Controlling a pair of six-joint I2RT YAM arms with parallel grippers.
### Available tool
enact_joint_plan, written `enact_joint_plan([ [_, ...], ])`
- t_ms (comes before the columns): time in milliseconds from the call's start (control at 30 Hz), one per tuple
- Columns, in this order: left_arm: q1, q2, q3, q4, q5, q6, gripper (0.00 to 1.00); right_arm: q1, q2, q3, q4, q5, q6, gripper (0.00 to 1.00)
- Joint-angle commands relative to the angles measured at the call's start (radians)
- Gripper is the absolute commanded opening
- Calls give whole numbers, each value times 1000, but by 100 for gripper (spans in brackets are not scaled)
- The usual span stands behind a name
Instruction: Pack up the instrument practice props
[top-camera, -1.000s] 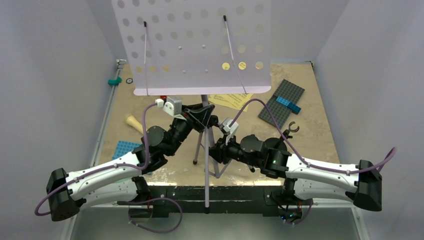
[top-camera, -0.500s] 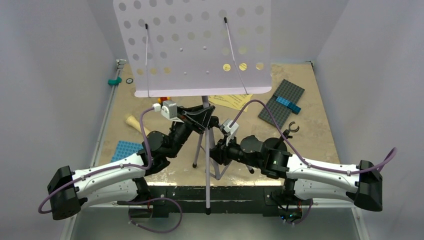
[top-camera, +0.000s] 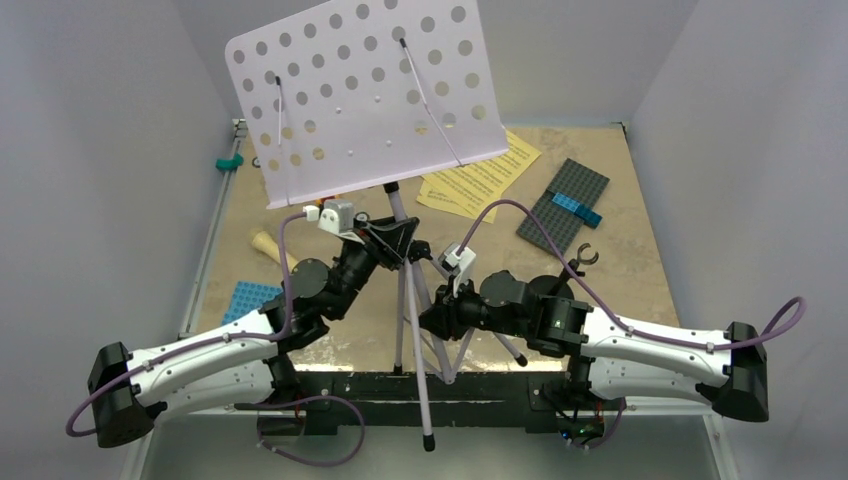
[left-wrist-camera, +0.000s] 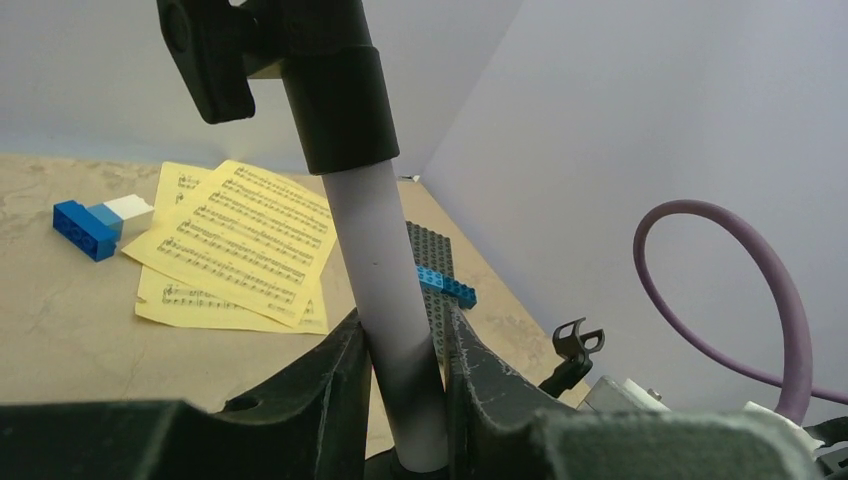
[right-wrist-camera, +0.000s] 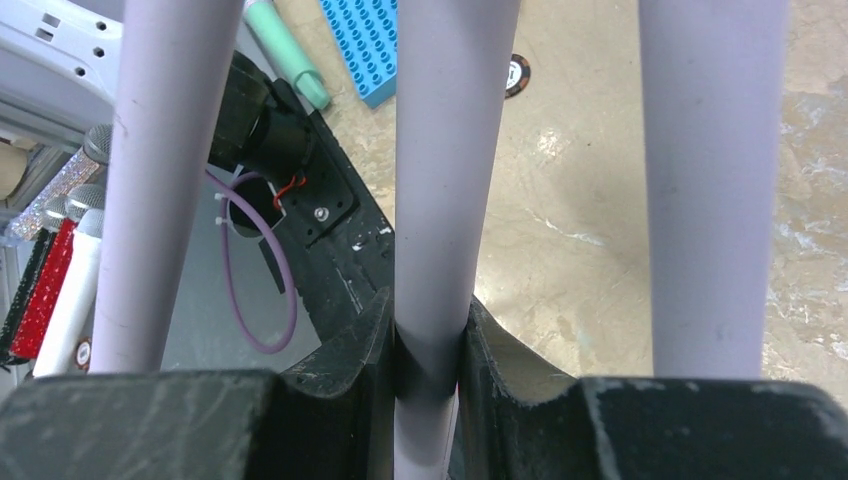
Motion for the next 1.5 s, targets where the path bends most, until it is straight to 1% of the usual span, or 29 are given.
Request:
enact_joint_plan([
  [0,26,-9,25,-83,-84,180,0,52,-76,80,166,-118,-38,0],
  [133,26,12,35,-79,-63,183,0,54,-56,78,177,-137,-20,0],
  [333,26,107,67,-94,-53,206,0,54,-62,129,150,-155,4,0],
  [533,27,86,86,-77,-79,236,0,54,-78,177,144,-155,9,0],
  [700,27,62,116,-39,-103,302,0,54,-89,199,153,-104,-11,0],
  [867,28,69,157,0,-113,363,0,54,-86,192,185,-58,-33,0],
  [1000,28,76,179,1,-109,379,0,54,-82,166,210,-64,-4,0],
  [1167,28,98,227,-107,-105,377,0,53,-94,141,211,-89,39,0],
  [1333,28,90,219,-227,-97,307,0,37,-88,118,233,-131,89,0],
  [1467,28,96,228,-311,-87,284,0,31,-65,115,240,-147,106,0],
])
